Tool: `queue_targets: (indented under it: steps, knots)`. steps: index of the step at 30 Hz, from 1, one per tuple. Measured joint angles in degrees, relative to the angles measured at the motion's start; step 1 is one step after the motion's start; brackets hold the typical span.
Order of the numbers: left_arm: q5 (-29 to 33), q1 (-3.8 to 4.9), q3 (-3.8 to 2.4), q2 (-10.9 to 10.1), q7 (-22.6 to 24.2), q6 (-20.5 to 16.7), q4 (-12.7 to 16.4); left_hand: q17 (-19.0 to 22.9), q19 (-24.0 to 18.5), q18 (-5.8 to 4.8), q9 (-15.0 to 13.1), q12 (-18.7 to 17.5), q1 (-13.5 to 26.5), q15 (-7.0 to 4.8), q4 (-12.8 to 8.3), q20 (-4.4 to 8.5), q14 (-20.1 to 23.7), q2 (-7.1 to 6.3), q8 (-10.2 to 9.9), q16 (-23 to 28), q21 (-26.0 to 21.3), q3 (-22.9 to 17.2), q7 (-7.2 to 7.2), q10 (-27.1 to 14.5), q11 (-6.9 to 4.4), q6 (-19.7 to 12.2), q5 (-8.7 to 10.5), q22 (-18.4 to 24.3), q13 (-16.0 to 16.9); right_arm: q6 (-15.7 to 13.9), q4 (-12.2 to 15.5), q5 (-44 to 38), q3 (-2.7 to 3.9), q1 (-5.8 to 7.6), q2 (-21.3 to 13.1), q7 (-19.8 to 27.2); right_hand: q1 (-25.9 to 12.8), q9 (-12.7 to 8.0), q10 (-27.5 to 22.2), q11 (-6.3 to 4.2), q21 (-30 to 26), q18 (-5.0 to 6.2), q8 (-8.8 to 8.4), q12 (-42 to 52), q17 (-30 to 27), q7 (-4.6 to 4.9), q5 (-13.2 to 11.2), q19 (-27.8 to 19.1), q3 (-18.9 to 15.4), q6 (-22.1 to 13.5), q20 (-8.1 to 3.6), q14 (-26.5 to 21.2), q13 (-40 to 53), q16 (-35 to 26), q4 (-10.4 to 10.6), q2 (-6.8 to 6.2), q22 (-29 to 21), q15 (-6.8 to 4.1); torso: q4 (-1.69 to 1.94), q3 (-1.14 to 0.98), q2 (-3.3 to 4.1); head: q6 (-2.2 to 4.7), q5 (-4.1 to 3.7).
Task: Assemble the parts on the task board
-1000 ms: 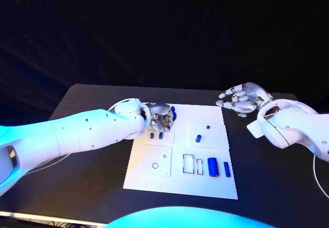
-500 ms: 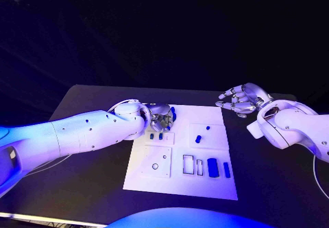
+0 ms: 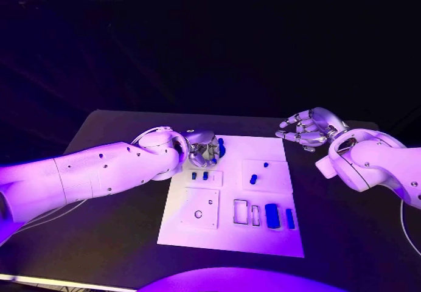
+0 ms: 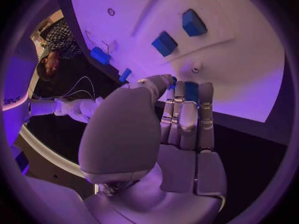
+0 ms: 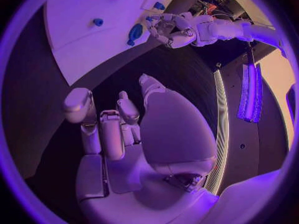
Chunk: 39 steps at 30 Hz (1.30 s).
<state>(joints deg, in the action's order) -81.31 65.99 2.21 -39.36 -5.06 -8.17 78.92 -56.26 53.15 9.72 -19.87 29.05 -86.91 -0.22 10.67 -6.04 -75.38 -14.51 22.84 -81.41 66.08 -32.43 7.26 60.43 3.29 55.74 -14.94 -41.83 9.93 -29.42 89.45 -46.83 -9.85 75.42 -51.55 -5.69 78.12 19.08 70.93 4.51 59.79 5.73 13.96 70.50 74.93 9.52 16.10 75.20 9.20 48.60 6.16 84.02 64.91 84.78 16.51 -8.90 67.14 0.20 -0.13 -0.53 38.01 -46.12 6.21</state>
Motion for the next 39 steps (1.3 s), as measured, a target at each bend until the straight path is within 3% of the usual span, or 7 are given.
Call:
queue_targets:
  steps: [6, 14, 26, 39]
  knots:
    - [0.71, 0.03, -0.60, -2.08, 0.09, -0.65, 1.88, -0.17, 0.21, 0.01, -0.02, -0.44, 0.71, 0.12, -0.07, 0.21, -0.30, 0.05, -0.12, -0.22, 0.21, -0.25, -0.09, 0.41, 0.00, 0.31, 0.00, -0.21, -0.09, 0.01, -0.01, 0.00, 0.00, 0.00, -0.14, -0.01, 0.00, 0.00, 0.00, 0.00, 0.00, 0.00, 0.00, 0.00, 0.00, 0.00, 0.00, 0.00, 0.00, 0.00, 0.00, 0.00, 0.00, 0.00, 0.00, 0.00, 0.00, 0.00, 0.04, -0.02, -0.04, 0.03, -0.06]
    - [1.34, 0.03, -0.74, -3.80, -0.36, -0.12, 2.37, -0.11, 0.20, 0.01, -0.27, -0.93, 0.96, 0.12, 0.00, 0.21, -0.29, -0.20, -0.37, -0.22, 0.20, -0.32, -0.09, 0.62, 0.20, 0.30, 0.00, -0.21, -0.14, 0.03, -0.09, -0.01, 0.00, -0.01, -0.19, -0.05, 0.00, 0.00, 0.00, 0.00, 0.00, 0.00, 0.00, 0.00, -0.01, 0.00, 0.00, 0.00, 0.00, 0.00, 0.00, 0.00, 0.00, 0.00, 0.00, 0.00, 0.00, 0.00, 0.06, -0.03, -0.04, -0.02, 0.01]
    - [1.68, 0.01, -0.74, -4.12, -1.50, 2.23, 1.25, 0.08, 0.20, 0.01, -0.27, -0.93, 0.96, 0.12, 0.00, 0.21, -0.29, -0.20, -0.48, -0.22, 0.20, -0.32, -0.10, 0.61, 0.20, 0.29, 0.00, -0.20, -0.19, 0.04, -0.14, -0.01, 0.00, -0.10, -0.16, -0.08, 0.00, 0.01, 0.00, 0.00, 0.00, 0.00, 0.00, 0.00, -0.02, 0.00, 0.00, 0.00, 0.00, 0.00, 0.00, 0.00, 0.00, 0.00, 0.00, 0.00, 0.00, 0.00, 0.01, 0.04, 0.07, -0.19, 0.20]
    - [1.66, -0.01, -0.70, -4.00, -1.93, 3.50, 1.01, 0.17, 0.20, 0.00, -0.26, -1.28, 0.96, 0.12, 0.00, 0.21, -0.29, -0.21, -0.49, -0.22, 0.20, -0.31, -0.10, 0.61, 0.21, 0.28, 0.00, -0.19, -0.18, 0.04, -0.15, -0.01, 0.00, -0.14, -0.16, -0.09, 0.00, -0.06, 0.00, 0.00, 0.00, 0.00, 0.00, 0.00, -0.02, 0.00, 0.00, 0.00, 0.22, 0.00, 0.00, 0.00, 0.00, 0.00, 0.23, 0.00, 0.00, 0.00, -0.04, -0.03, 0.07, -0.31, 0.37]
